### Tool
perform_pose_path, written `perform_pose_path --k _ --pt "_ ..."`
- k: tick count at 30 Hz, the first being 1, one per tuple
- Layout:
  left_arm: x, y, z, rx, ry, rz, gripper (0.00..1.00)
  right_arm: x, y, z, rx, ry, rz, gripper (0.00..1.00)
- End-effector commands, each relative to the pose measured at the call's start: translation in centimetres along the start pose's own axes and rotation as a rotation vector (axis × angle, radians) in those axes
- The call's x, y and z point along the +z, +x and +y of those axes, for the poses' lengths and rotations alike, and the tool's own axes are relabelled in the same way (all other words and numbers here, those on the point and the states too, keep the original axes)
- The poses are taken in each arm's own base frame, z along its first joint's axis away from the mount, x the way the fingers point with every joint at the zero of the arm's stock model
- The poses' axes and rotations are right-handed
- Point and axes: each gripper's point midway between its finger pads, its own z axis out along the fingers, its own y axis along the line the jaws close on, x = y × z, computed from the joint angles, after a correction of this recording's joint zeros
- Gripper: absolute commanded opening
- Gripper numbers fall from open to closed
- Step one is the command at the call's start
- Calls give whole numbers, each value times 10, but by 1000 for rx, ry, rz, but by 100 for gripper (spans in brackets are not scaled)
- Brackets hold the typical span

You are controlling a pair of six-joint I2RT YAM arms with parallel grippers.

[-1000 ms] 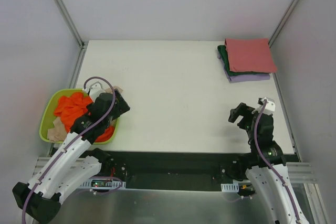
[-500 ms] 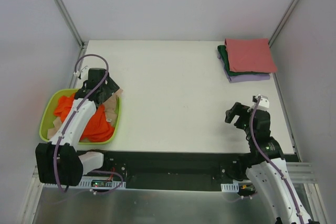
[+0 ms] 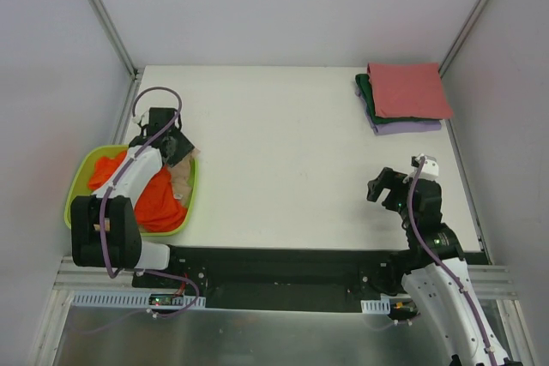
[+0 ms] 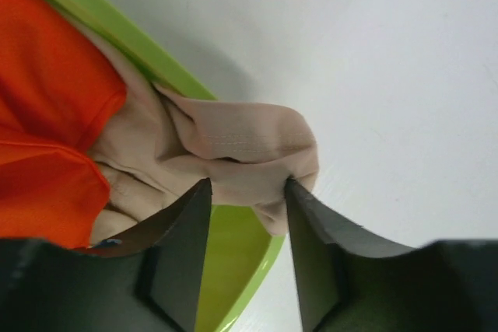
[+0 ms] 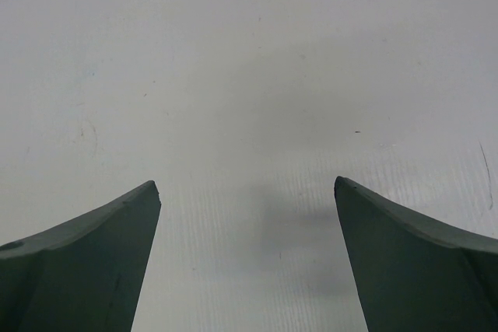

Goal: Fold and stack the t-shirts
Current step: Grab crumpled tshirt from bin with the left arm

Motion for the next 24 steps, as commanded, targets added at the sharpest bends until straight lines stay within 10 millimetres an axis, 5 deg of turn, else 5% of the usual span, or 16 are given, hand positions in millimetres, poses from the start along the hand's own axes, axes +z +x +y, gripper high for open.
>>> perform_pose_path --k 1,7,15,20,24 --pt "-3 -12 -12 14 45 -16 35 1 -10 3 -7 -13 -33 96" --pt "-9 -17 -11 3 70 -17 0 1 -10 4 -8 -14 -32 96" --pt "-49 -29 -21 1 178 -106 0 2 -10 4 -10 -15 -27 96" --pt "-139 -76 -50 -3 410 -358 0 1 -12 7 -15 -32 -32 96" --pt "-230 -116 -77 19 612 -567 0 0 -15 14 -17 -74 -48 96"
